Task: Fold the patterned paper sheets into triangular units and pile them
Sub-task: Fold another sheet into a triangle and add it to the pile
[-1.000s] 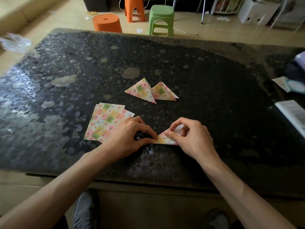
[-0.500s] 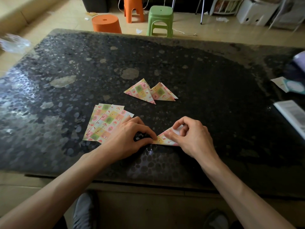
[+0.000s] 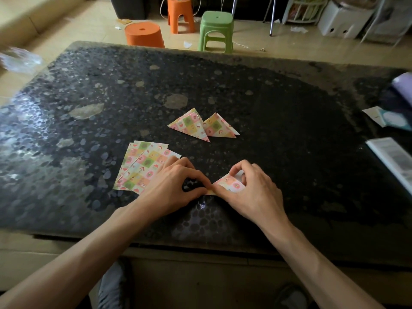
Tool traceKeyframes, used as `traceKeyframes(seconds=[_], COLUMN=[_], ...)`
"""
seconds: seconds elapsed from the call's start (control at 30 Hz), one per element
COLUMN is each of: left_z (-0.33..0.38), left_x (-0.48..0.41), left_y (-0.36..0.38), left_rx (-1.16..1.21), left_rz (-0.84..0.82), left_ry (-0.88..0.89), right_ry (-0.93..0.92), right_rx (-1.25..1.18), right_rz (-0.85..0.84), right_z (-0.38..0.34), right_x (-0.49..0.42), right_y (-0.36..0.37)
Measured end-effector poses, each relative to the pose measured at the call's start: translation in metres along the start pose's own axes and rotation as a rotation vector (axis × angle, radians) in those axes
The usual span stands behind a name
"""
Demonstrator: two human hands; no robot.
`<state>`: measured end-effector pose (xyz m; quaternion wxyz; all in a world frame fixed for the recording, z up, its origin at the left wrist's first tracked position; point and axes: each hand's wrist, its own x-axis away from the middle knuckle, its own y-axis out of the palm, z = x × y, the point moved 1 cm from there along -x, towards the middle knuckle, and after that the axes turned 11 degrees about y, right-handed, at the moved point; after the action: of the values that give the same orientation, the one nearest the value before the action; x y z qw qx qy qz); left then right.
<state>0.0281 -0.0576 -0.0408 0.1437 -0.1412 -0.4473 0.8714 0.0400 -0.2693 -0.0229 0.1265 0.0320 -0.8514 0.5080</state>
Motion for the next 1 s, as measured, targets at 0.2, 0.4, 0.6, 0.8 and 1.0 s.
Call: traceKeyframes(seconds=[0.2, 0.4, 0.6, 0.8, 1.0], left_z=[0.001, 0.001, 0.001, 0.001, 0.002], left_x=[0.001, 0.0, 0.001, 0.0, 0.001], left_y=[-0.001, -0.001, -0.001, -0.001, -0.001], left_rx=[-0.004, -0.014, -0.013, -0.003, -0.008], left_rz=[0.003, -0.035, -0.034, -0.022, -0.029], left_ry=[-0.001, -0.014, -0.019, -0.018, -0.026], right_ry=[0.001, 0.003, 0.018, -0.041, 0.002], right_rx=[0.058, 0.09, 0.124, 0.083, 0.019], right_rz=[-0.015, -0.011, 0.013, 0.014, -0.074], right_z=[-0.003, -0.006, -0.005, 0.004, 0.007], right_x=[0.003, 0.006, 0.001, -0.002, -0.007], right_y=[0.002, 0.005, 0.004, 0.007, -0.001])
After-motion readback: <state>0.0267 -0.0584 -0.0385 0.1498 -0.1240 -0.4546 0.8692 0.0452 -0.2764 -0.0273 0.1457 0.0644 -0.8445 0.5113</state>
